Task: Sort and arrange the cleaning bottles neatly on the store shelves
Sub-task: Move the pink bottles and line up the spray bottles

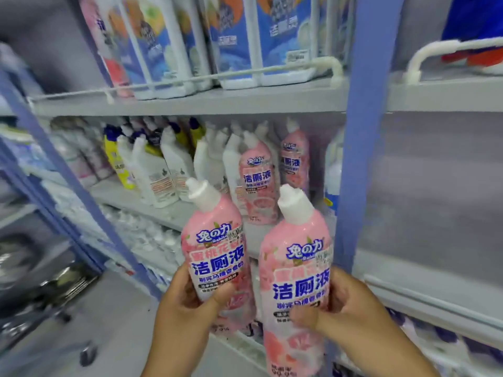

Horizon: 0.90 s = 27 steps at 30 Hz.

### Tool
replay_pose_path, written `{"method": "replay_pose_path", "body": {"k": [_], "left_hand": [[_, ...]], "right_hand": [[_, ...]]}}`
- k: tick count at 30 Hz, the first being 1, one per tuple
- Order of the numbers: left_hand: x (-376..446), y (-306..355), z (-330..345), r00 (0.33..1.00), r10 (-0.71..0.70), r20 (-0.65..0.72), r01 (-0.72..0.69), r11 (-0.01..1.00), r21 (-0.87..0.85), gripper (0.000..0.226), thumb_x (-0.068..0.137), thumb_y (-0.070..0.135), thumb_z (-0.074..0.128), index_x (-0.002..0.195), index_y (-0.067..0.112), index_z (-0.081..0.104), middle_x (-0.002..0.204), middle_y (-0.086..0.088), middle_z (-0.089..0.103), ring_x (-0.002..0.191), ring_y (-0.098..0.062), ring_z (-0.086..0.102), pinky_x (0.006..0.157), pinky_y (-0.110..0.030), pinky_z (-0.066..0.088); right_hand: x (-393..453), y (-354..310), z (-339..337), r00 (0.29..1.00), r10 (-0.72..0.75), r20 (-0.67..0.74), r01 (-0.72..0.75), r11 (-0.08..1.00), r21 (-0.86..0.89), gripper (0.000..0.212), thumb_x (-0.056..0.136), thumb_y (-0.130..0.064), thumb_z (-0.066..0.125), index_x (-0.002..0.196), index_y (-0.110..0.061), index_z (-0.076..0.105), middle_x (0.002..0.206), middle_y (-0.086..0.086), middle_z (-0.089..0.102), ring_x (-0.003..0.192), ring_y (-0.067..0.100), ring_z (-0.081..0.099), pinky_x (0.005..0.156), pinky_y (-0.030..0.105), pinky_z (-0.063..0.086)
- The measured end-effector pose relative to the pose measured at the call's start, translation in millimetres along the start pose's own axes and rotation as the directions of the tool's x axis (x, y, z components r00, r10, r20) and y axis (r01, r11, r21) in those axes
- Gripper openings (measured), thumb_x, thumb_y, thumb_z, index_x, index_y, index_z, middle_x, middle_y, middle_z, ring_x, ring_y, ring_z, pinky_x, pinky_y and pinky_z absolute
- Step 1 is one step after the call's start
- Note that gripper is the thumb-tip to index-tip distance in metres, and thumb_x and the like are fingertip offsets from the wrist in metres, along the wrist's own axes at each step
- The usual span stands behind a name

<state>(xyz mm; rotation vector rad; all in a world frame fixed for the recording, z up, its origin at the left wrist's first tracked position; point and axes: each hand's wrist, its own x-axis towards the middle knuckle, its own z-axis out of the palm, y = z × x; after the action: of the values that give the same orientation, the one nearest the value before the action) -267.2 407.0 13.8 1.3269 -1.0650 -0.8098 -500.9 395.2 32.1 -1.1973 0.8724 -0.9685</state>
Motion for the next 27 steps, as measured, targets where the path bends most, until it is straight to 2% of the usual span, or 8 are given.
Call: {"method": "replay_pose_path", "body": {"k": [3,8,12,14,17,20,23,27], "left_hand": [[41,-13,-35,1.000,-0.002,-0.026,0.003,1.000,0.016,0.044,0.079,-0.006,0.077,0.107,0.026,0.068,0.088,0.006,0.080,0.076,-0.005,0.073,0.057,-0.011,0.052],[132,-35,-88,1.000,0.002,-0.013,-0.002,0.999,-0.032,0.036,0.083,-0.001,0.077,0.108,0.024,0.069,0.092,0.004,0.080,0.083,-0.009,0.075,0.061,-0.017,0.057],[205,-47,-112,0.999,0.030,0.038,-0.028,0.997,-0.069,0.038,0.083,0.003,0.078,0.110,0.030,0.068,0.094,0.008,0.079,0.081,-0.005,0.075,0.057,-0.016,0.055],[239,-58,-114,0.996,0.050,0.073,-0.046,0.997,-0.066,0.038,0.084,0.004,0.078,0.111,0.028,0.068,0.096,0.007,0.079,0.086,-0.010,0.076,0.060,-0.017,0.056],[282,-73,-107,0.991,0.042,0.125,-0.038,0.999,-0.038,0.036,0.082,0.011,0.082,0.110,0.028,0.068,0.100,0.008,0.079,0.096,-0.017,0.075,0.079,-0.035,0.060],[315,-85,-94,0.987,0.040,0.156,-0.040,0.999,-0.007,0.037,0.080,0.024,0.085,0.110,0.035,0.066,0.101,0.013,0.077,0.095,-0.013,0.074,0.083,-0.048,0.060],[338,-95,-83,0.980,0.040,0.196,-0.037,0.999,-0.019,0.036,0.083,0.023,0.082,0.111,0.038,0.065,0.100,0.018,0.076,0.094,-0.007,0.073,0.079,-0.037,0.059],[356,-99,-75,0.956,0.053,0.290,-0.065,0.997,0.032,0.044,0.086,0.024,0.079,0.122,0.040,0.060,0.099,0.025,0.074,0.091,0.002,0.071,0.078,-0.027,0.056]], "right_hand": [[40,4,28,0.995,-0.023,-0.094,0.018,0.999,-0.048,0.050,0.069,0.002,0.086,0.111,-0.022,0.071,0.100,0.001,0.080,0.092,0.016,0.076,0.076,0.028,0.061],[115,19,75,0.943,-0.108,-0.313,0.074,0.990,-0.121,0.045,0.073,0.010,0.081,0.106,-0.018,0.071,0.095,0.004,0.080,0.084,0.015,0.074,0.063,0.025,0.058],[177,28,109,0.882,-0.152,-0.446,0.100,0.985,-0.137,0.040,0.077,0.005,0.080,0.108,-0.018,0.070,0.096,0.001,0.080,0.083,0.011,0.075,0.063,0.023,0.057],[207,33,119,0.840,-0.181,-0.512,0.117,0.981,-0.155,0.038,0.079,0.003,0.080,0.109,-0.018,0.070,0.097,0.000,0.080,0.084,0.012,0.075,0.068,0.028,0.059],[242,36,132,0.772,-0.223,-0.595,0.151,0.974,-0.168,0.038,0.079,0.007,0.078,0.108,-0.016,0.069,0.094,-0.003,0.080,0.079,0.008,0.075,0.062,0.024,0.058],[269,43,141,0.730,-0.245,-0.639,0.166,0.969,-0.182,0.038,0.080,0.006,0.078,0.110,-0.016,0.068,0.094,-0.003,0.080,0.079,0.008,0.075,0.059,0.020,0.056],[289,50,143,0.694,-0.290,-0.658,0.147,0.953,-0.265,0.046,0.082,-0.003,0.080,0.120,-0.023,0.062,0.103,-0.008,0.077,0.094,0.011,0.074,0.070,0.026,0.061],[293,58,141,0.666,-0.368,-0.649,-0.013,0.864,-0.503,0.052,0.082,-0.025,0.083,0.123,-0.037,0.054,0.107,-0.025,0.072,0.100,-0.006,0.067,0.085,0.017,0.055]]}}
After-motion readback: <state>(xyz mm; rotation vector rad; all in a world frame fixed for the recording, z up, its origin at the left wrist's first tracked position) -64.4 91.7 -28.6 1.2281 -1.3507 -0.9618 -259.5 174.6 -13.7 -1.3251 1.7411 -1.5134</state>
